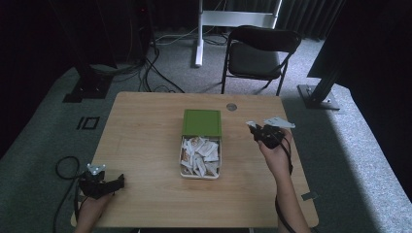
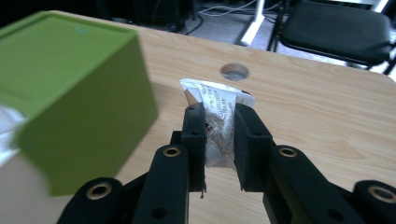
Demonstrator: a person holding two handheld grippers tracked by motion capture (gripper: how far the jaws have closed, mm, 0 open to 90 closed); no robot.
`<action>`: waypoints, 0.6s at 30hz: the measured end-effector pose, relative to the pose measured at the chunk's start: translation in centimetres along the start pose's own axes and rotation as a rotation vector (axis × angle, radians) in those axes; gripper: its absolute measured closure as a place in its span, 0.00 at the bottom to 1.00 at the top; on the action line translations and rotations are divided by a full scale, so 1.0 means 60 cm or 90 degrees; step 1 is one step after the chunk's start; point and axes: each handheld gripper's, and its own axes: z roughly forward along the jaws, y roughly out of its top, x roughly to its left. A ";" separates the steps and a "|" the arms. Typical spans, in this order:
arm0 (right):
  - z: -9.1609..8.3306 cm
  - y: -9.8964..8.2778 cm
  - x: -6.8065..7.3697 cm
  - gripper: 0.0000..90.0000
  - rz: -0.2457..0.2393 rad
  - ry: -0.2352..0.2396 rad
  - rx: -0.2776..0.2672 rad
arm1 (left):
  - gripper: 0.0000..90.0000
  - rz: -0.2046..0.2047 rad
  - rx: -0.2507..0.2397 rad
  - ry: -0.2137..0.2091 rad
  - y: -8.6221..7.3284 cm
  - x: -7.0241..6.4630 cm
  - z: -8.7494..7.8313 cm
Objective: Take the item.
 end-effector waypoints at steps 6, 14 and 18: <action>0.024 -0.017 -0.029 0.85 0.028 -0.027 0.024 | 0.02 0.000 0.000 0.000 0.000 0.000 0.000; 0.063 -0.048 -0.061 0.85 0.073 -0.060 0.048 | 0.02 0.000 0.000 0.000 0.000 0.000 0.000; 0.083 -0.063 -0.073 0.85 0.082 -0.082 0.066 | 0.02 0.000 0.000 0.000 0.000 0.000 0.000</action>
